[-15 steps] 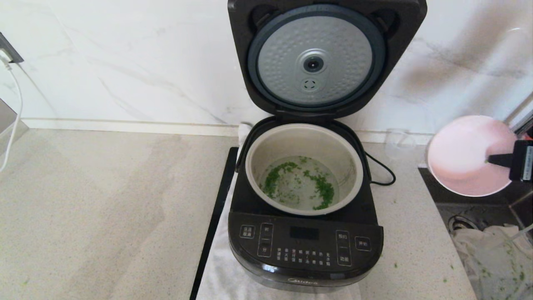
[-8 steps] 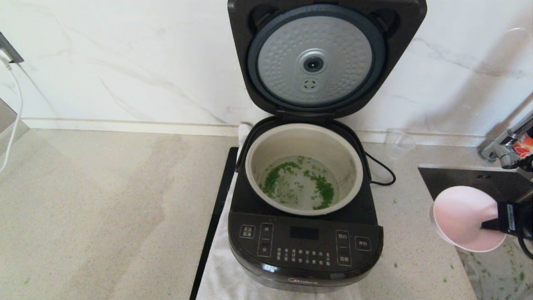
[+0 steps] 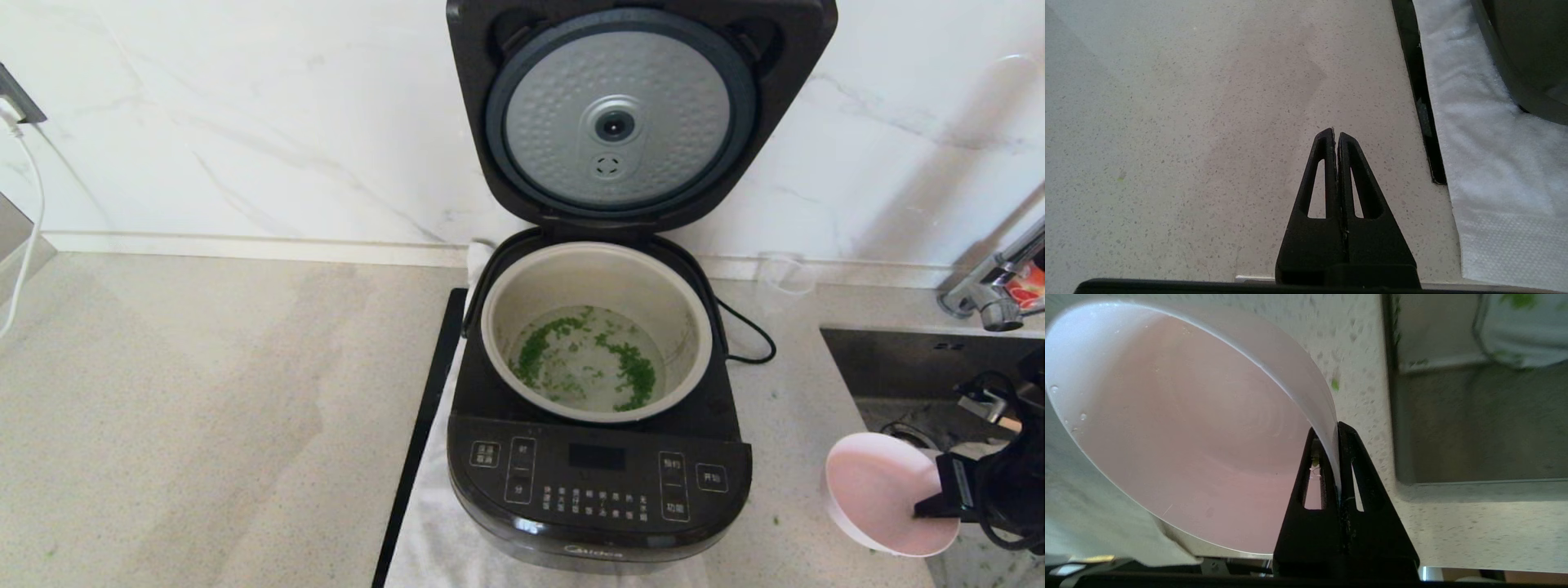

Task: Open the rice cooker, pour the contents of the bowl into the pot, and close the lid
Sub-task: Place the bowl on the table

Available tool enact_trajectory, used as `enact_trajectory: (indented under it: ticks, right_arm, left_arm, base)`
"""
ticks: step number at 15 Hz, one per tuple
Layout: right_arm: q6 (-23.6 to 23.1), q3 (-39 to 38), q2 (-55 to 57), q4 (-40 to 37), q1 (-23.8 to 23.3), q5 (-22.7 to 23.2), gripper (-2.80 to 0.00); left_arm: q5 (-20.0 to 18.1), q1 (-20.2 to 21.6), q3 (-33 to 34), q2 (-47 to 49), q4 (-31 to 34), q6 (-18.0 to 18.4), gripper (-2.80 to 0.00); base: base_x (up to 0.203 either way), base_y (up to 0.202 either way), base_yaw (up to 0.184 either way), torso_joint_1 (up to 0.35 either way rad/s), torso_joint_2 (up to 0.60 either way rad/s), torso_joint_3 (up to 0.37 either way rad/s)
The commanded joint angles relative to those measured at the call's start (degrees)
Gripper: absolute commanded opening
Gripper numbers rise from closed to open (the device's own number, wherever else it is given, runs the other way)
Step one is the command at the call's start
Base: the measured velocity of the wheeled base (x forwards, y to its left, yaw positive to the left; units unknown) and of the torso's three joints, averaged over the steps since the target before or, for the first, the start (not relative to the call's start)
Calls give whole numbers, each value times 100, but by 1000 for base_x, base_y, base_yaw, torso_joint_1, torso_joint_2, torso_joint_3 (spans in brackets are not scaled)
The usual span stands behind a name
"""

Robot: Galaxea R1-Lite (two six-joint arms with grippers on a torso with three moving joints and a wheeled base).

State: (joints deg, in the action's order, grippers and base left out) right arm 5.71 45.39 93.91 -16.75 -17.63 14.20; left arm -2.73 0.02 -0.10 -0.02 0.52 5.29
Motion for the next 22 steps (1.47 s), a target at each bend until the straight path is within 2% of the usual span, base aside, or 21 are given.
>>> enact_trajectory:
  ticks: [1, 9, 21, 22]
  right_arm:
    - [-7, -21, 269, -47, 15, 93, -280]
    - [67, -41, 494, -51, 415, 439, -280]
    - [326, 245, 983, 236, 653, 411, -280]
    - [336, 251, 926, 243, 654, 408, 0]
  left_arm:
    - [1, 6, 1, -6, 1, 7, -280]
    - [-8, 6, 1, -6, 1, 7, -280]
    - [1, 6, 1, -6, 1, 3, -280]
    - [-8, -2, 1, -6, 1, 7, -280]
  base:
    - [0, 0, 0, 0, 0, 0]
    - [0, 0, 0, 0, 0, 0]
    - [0, 0, 0, 0, 0, 0]
    - [0, 0, 0, 0, 0, 0]
